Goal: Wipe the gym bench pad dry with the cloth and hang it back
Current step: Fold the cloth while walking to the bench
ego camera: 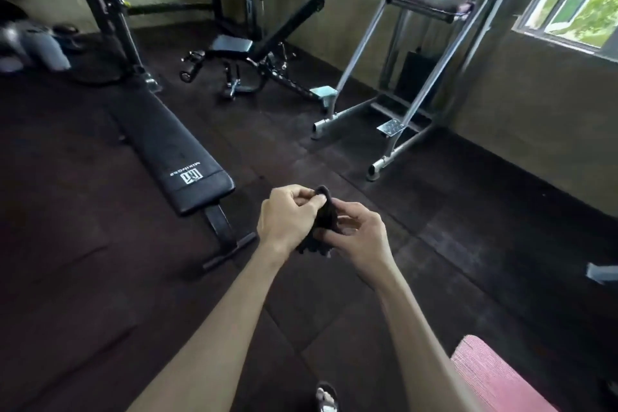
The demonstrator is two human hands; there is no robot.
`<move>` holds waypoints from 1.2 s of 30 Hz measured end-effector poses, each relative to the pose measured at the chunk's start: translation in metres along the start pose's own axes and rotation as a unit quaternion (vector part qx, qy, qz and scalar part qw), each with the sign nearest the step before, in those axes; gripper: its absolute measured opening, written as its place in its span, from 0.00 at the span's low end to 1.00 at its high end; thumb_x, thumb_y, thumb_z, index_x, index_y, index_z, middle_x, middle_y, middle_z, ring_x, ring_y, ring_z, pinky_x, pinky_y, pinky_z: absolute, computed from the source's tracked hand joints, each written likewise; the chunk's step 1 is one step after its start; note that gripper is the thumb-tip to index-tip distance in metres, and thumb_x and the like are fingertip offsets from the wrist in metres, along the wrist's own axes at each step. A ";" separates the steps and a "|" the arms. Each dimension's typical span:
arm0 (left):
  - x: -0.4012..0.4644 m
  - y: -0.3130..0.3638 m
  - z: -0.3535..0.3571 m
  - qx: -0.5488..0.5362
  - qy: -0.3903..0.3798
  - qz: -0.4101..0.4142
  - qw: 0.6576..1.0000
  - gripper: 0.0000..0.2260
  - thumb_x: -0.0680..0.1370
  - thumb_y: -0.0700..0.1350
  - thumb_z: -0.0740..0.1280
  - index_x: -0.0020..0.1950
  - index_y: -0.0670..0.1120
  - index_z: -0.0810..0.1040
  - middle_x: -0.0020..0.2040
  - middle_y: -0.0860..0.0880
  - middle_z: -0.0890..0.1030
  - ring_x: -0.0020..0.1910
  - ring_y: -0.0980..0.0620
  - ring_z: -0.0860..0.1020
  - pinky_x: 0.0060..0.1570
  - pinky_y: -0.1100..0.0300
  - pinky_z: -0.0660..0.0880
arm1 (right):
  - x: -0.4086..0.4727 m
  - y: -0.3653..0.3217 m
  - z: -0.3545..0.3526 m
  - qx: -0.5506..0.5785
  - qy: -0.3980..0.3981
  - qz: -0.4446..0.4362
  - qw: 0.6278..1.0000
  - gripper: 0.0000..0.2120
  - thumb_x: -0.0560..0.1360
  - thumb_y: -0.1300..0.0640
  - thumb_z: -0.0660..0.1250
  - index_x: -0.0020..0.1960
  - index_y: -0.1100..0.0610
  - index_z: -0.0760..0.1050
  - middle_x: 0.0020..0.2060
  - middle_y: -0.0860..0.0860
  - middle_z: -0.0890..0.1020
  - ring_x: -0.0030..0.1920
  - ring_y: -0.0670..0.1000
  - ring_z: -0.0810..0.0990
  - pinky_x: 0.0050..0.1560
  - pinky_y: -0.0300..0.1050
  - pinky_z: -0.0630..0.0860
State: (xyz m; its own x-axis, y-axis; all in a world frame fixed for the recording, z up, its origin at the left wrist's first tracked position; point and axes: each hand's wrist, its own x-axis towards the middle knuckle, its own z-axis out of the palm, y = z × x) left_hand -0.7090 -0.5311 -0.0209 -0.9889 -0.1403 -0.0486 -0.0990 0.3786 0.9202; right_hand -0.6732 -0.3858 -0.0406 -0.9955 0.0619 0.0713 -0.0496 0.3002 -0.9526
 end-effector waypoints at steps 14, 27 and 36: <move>0.096 -0.049 -0.138 0.001 0.083 0.049 0.995 0.20 0.75 0.36 0.71 0.62 0.56 0.81 0.60 0.60 0.83 0.62 0.63 0.78 0.67 0.54 0.74 | 0.177 -0.024 0.135 0.008 -0.241 -0.116 0.964 0.13 0.67 0.62 0.75 0.52 0.56 0.84 0.45 0.50 0.87 0.49 0.51 0.86 0.55 0.56 0.81; 0.139 -0.111 -0.225 -0.003 0.225 0.044 0.973 0.04 0.78 0.42 0.72 0.51 0.50 0.83 0.47 0.53 0.86 0.49 0.53 0.84 0.53 0.49 0.81 | 0.237 -0.063 0.270 -0.039 -0.361 -0.192 0.912 0.14 0.69 0.62 0.73 0.52 0.49 0.79 0.44 0.42 0.84 0.45 0.38 0.82 0.46 0.31 0.75; 0.225 -0.179 -0.374 0.040 0.205 0.063 0.976 0.06 0.77 0.44 0.73 0.51 0.54 0.83 0.48 0.55 0.84 0.47 0.53 0.83 0.51 0.53 0.80 | 0.281 -0.081 0.437 -0.162 -0.342 -0.204 0.903 0.09 0.66 0.61 0.72 0.36 0.51 0.74 0.26 0.45 0.74 0.30 0.43 0.72 0.34 0.38 0.68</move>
State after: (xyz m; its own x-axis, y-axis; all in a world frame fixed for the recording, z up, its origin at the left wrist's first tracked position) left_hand -0.8721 -0.9724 -0.0517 -0.8676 -0.4371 0.2371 -0.0050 0.4846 0.8747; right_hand -0.9843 -0.8085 -0.0729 -0.7224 -0.6854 0.0914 -0.5074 0.4358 -0.7434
